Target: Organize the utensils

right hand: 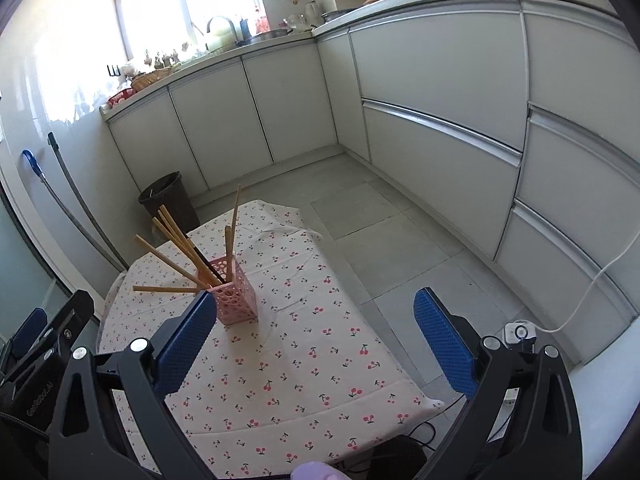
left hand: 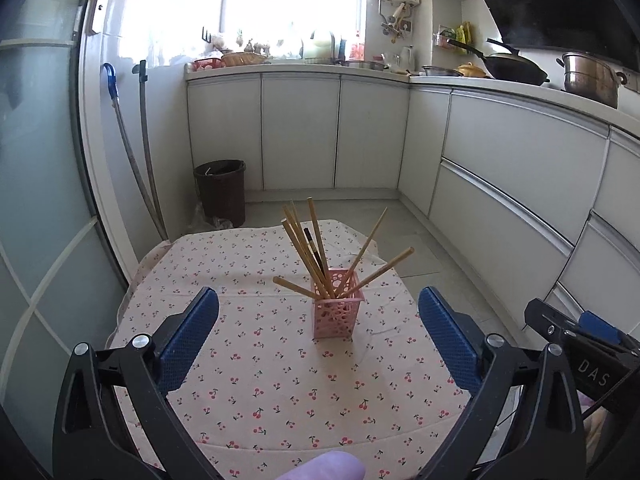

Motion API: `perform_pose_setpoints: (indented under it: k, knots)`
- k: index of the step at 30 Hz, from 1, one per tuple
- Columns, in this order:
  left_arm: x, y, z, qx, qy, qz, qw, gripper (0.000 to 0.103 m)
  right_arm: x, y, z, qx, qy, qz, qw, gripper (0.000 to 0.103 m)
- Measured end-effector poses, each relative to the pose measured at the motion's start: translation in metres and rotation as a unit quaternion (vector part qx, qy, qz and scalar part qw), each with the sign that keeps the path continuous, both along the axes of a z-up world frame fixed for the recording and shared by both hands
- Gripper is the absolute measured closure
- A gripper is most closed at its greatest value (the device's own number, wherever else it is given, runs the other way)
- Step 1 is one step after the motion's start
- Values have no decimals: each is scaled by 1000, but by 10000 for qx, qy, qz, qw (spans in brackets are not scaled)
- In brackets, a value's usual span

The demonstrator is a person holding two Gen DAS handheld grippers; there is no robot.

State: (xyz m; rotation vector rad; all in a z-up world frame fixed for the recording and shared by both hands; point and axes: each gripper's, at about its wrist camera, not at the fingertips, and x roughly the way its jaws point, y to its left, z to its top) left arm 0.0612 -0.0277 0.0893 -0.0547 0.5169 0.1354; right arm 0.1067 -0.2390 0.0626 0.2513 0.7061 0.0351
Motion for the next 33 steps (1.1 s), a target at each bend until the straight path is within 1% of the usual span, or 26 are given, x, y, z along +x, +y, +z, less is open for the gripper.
perform_pose_setpoints:
  k: [3, 6, 9, 15, 20, 33]
  knots:
    - [0, 3, -6, -136, 170, 4, 9998, 7, -3, -1, -4, -139, 31, -39, 9999, 7]
    - [-1, 4, -11, -98, 317, 141, 9993, 7, -6, 1, -7, -321, 29, -65, 9995, 7]
    - [-3, 5, -15, -145, 397, 128, 9990, 7, -7, 3, -10, -390, 63, -47, 9992, 7]
    - [-5, 5, -20, -91, 475, 178, 9987, 7, -10, 8, -14, -525, 129, -27, 9985, 7]
    - [-4, 4, -24, -14, 543, 204, 9983, 7, -9, 8, -17, -508, 199, 27, 9985, 7]
    - [-1, 2, -29, 74, 572, 203, 9981, 7, -3, 7, -23, -431, 359, 84, 9984, 7]
